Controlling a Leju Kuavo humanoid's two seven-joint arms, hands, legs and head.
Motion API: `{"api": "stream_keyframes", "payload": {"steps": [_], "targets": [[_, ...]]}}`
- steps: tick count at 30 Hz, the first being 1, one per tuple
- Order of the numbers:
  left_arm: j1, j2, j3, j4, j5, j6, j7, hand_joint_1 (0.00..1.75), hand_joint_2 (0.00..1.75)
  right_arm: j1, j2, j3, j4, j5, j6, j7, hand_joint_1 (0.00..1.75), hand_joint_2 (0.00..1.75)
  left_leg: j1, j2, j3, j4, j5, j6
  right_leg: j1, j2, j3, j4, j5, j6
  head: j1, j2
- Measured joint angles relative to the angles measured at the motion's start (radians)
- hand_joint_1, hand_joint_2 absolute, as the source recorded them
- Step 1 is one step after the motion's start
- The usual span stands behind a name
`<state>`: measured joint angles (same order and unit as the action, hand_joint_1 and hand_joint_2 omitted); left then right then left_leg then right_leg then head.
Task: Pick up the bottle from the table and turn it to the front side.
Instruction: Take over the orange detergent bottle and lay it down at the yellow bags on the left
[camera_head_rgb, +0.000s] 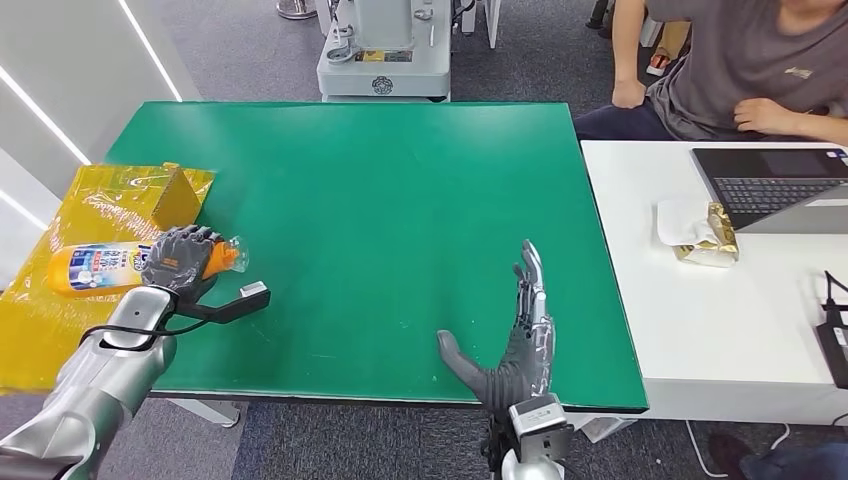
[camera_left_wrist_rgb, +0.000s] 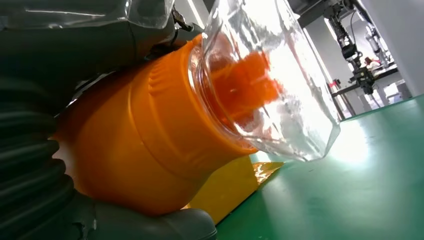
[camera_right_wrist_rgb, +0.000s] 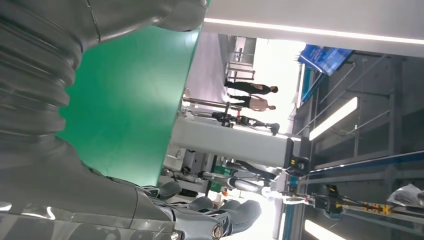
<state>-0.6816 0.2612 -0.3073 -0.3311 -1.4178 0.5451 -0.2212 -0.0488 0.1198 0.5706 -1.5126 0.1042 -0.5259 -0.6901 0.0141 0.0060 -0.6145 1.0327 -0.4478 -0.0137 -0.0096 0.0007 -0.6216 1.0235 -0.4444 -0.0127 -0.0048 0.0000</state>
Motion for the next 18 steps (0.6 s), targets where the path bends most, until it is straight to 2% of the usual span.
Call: {"api": "stream_keyframes", "payload": {"steps": [5, 10, 13, 18], "targets": [[0.023, -0.009, -0.001, 0.006, -0.005, 0.038, 0.037, 1.75, 1.75, 0.022, 0.0, 0.002, 0.008, -0.003, -0.008, 0.0, 0.0, 1.75, 0.0, 0.0, 0.0, 0.0, 0.0, 0.0, 0.0, 0.0, 0.0, 0.0, 0.0, 0.0, 0.0, 0.0], [0.09, -0.014, -0.001, 0.008, 0.021, 0.106, 0.039, 1.75, 1.75, 0.058, -0.007, 0.001, 0.011, -0.006, -0.004, 0.007, 0.0, 1.75, 0.0, 0.0, 0.0, 0.0, -0.002, 0.0, 0.0, 0.0, 0.0, 0.0, -0.001, 0.0, 0.0, 0.0], [0.128, -0.017, -0.001, 0.012, 0.022, 0.111, 0.04, 1.75, 1.75, 0.091, -0.013, 0.001, 0.004, 0.003, -0.003, 0.012, 0.0, 1.75, 0.0, 0.0, 0.0, 0.0, -0.002, 0.0, 0.0, 0.0, 0.0, 0.0, -0.002, 0.0, 0.0, 0.0], [0.136, -0.022, 0.0, 0.015, 0.021, 0.101, 0.041, 1.75, 1.75, 0.123, -0.019, 0.0, -0.011, 0.018, -0.008, 0.026, 0.0, 1.75, 0.0, 0.0, 0.0, 0.0, -0.002, 0.0, 0.0, -0.001, 0.0, 0.0, -0.002, 0.0, 0.0, 0.0]]}}
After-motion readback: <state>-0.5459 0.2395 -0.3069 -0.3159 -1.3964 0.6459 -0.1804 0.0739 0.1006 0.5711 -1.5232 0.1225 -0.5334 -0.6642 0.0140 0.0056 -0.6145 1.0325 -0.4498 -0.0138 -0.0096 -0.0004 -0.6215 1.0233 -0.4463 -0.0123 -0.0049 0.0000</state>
